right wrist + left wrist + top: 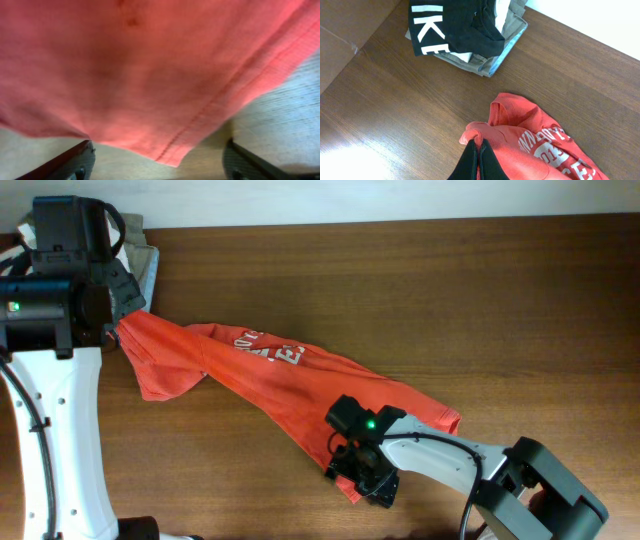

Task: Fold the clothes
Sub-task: 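Grasp the shirt hem with the right gripper and lift it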

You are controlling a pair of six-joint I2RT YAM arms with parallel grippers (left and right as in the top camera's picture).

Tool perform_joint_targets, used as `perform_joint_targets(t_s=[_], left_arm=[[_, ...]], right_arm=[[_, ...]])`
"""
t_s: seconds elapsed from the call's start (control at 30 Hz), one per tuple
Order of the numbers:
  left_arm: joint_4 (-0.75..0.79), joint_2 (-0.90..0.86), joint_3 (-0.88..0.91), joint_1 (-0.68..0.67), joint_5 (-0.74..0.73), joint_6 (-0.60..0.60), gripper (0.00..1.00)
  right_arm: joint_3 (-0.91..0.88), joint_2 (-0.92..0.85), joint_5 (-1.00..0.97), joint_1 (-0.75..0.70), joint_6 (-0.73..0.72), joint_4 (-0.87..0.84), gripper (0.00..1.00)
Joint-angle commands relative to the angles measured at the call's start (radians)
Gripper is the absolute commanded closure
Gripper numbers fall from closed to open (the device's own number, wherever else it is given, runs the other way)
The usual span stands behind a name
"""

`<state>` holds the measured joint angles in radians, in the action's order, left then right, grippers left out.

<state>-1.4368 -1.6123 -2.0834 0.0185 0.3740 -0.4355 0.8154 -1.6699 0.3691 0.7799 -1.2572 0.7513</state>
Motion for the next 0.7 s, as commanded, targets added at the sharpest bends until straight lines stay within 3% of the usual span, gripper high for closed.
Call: perform_joint_targets(t_s=[0.0, 0.17, 0.33, 0.53, 0.57, 0.6, 0.67], left_arm=[[-0.001, -0.003, -0.006, 0.004, 0.006, -0.009, 1.0], [-0.001, -0.003, -0.006, 0.004, 0.006, -0.009, 1.0], [0.001, -0.003, -0.005, 0.004, 0.006, -0.01, 1.0], [0.001, -0.009, -0.005, 0.004, 0.006, -0.009, 1.0], [0.0, -0.009, -0.005, 0.004, 0.006, -0.009, 1.0], [-0.001, -0.009, -0.005, 0.004, 0.006, -0.009, 1.0], [0.0, -0.009, -0.005, 0.004, 0.006, -0.009, 1.0]], right_arm=[[-0.059, -0.021, -0.028, -0.03, -0.013, -0.024, 0.19], [-0.059, -0.018, -0.064, -0.039, -0.008, -0.06, 0.2], [-0.059, -0.018, -0.072, -0.125, 0.102, -0.08, 0.2], [-0.072, -0.018, -0.04, -0.113, 0.066, -0.029, 0.2], [-0.073, -0.018, -0.036, -0.113, 0.066, -0.026, 0.23], [-0.076, -0.018, -0.032, -0.113, 0.062, -0.024, 0.4], [-0.076, -0.018, -0.033, -0.113, 0.059, -0.015, 0.54]])
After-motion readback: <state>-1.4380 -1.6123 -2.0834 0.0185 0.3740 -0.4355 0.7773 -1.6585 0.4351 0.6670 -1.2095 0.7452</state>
